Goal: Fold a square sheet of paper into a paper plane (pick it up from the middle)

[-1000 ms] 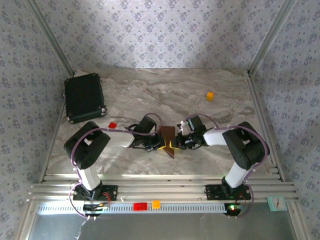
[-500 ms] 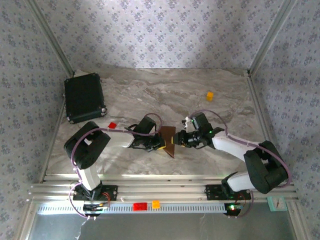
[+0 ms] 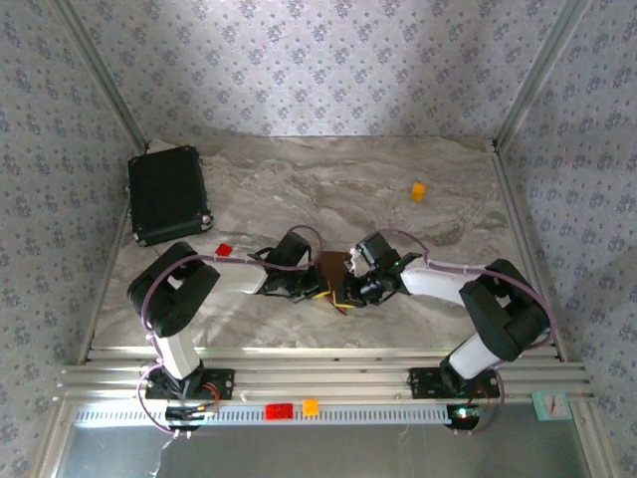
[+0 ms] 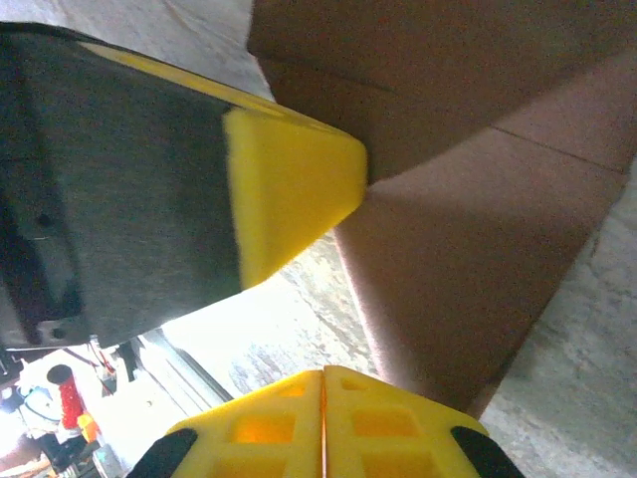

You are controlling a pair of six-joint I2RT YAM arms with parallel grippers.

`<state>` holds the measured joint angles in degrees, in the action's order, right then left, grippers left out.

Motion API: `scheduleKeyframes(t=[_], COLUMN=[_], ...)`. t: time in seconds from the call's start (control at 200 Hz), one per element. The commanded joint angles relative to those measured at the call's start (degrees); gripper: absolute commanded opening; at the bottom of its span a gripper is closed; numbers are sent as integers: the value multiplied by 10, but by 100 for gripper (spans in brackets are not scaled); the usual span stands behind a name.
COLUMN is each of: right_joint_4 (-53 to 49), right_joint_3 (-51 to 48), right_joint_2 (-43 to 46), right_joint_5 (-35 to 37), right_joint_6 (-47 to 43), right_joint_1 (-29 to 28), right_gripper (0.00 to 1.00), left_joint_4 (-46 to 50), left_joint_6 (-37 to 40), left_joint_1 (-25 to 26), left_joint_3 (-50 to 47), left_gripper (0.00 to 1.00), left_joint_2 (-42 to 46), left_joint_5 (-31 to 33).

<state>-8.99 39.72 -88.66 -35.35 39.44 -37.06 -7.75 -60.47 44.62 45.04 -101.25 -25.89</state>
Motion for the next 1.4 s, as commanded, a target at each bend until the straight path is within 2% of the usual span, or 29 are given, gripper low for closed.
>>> scheduleKeyframes(t=[0.0, 0.26, 0.52, 0.79, 0.974, 1.239, 1.394], right_joint_4=[-30, -26, -39, 17, 21, 52, 33], right_joint_3=[-10, -59, -9, 23, -21, -125, -121], right_joint_2=[-10, 21, 68, -31, -58, 19, 81], right_joint_5=[-11, -18, -21, 7, 20, -7, -10], right_joint_6=[-9, 8, 32, 49, 40, 76, 93], right_joint_1=[-2, -4, -7, -11, -22, -28, -30], right_gripper=[10, 8, 9, 9, 9, 10, 10], left_joint_4=[51, 50, 49, 47, 45, 44, 38], left_joint_6=[12, 14, 18, 17, 16, 13, 12], left_joint_1=[2, 2, 3, 3, 3, 2, 3], left_joint_3=[-12, -9, -8, -11, -15, -19, -21], left_gripper=[1, 2, 3, 3, 2, 2, 2], left_joint_2=[-13, -9, -6, -5, -4, -3, -3], left_joint_5=[19, 16, 14, 15, 20, 29, 23])
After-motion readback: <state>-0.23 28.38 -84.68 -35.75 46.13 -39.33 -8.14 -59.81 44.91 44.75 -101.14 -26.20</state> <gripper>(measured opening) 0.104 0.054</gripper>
